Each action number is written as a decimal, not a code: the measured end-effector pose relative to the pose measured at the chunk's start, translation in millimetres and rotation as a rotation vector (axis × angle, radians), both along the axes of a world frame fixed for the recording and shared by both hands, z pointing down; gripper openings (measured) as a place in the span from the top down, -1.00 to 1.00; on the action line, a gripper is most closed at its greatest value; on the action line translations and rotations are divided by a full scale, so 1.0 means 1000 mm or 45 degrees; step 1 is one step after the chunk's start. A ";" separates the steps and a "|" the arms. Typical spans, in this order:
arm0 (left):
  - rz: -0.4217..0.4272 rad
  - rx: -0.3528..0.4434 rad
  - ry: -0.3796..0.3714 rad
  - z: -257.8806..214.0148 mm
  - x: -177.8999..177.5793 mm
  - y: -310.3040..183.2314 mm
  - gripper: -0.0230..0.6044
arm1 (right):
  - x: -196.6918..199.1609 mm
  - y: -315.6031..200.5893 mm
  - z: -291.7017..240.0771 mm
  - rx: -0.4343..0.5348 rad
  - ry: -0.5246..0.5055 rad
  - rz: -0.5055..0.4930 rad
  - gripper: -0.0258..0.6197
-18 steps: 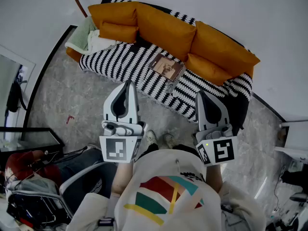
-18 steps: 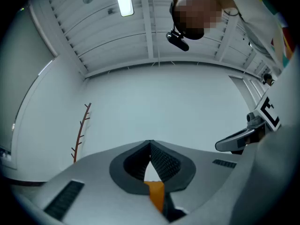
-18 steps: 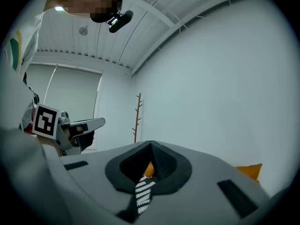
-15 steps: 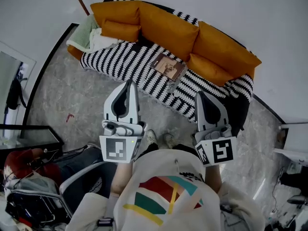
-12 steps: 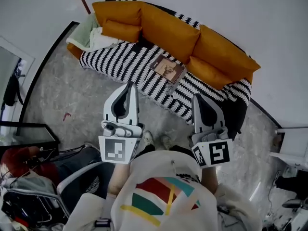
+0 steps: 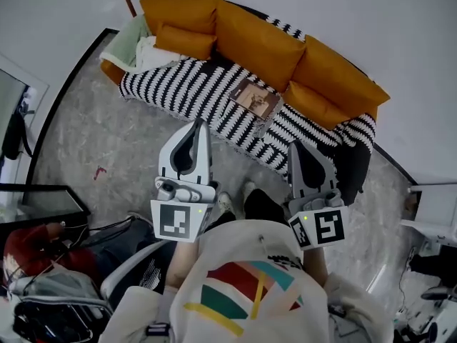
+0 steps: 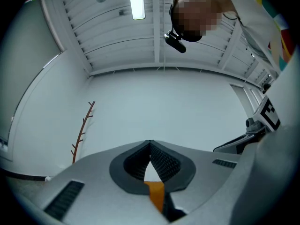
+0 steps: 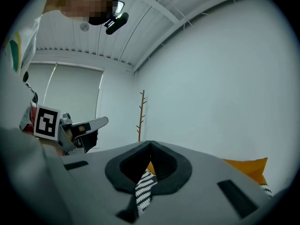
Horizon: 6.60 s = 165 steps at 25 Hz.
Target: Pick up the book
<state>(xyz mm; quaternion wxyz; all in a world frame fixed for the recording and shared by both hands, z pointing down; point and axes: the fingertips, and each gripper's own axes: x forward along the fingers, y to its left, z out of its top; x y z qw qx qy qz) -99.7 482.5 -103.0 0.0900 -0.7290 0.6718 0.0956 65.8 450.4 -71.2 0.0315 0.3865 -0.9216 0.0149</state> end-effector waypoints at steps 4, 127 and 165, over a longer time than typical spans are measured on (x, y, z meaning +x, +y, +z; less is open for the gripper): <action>0.012 -0.002 0.004 0.004 -0.005 -0.011 0.95 | 0.000 -0.012 0.007 -0.038 -0.019 0.015 0.88; 0.283 -0.881 0.060 0.605 0.020 -0.461 0.94 | -0.085 -0.401 0.563 -1.375 -0.319 -0.182 0.32; 0.315 -0.288 -0.081 0.092 0.062 -0.437 0.94 | -0.001 -0.392 0.036 -0.292 -0.303 0.253 0.44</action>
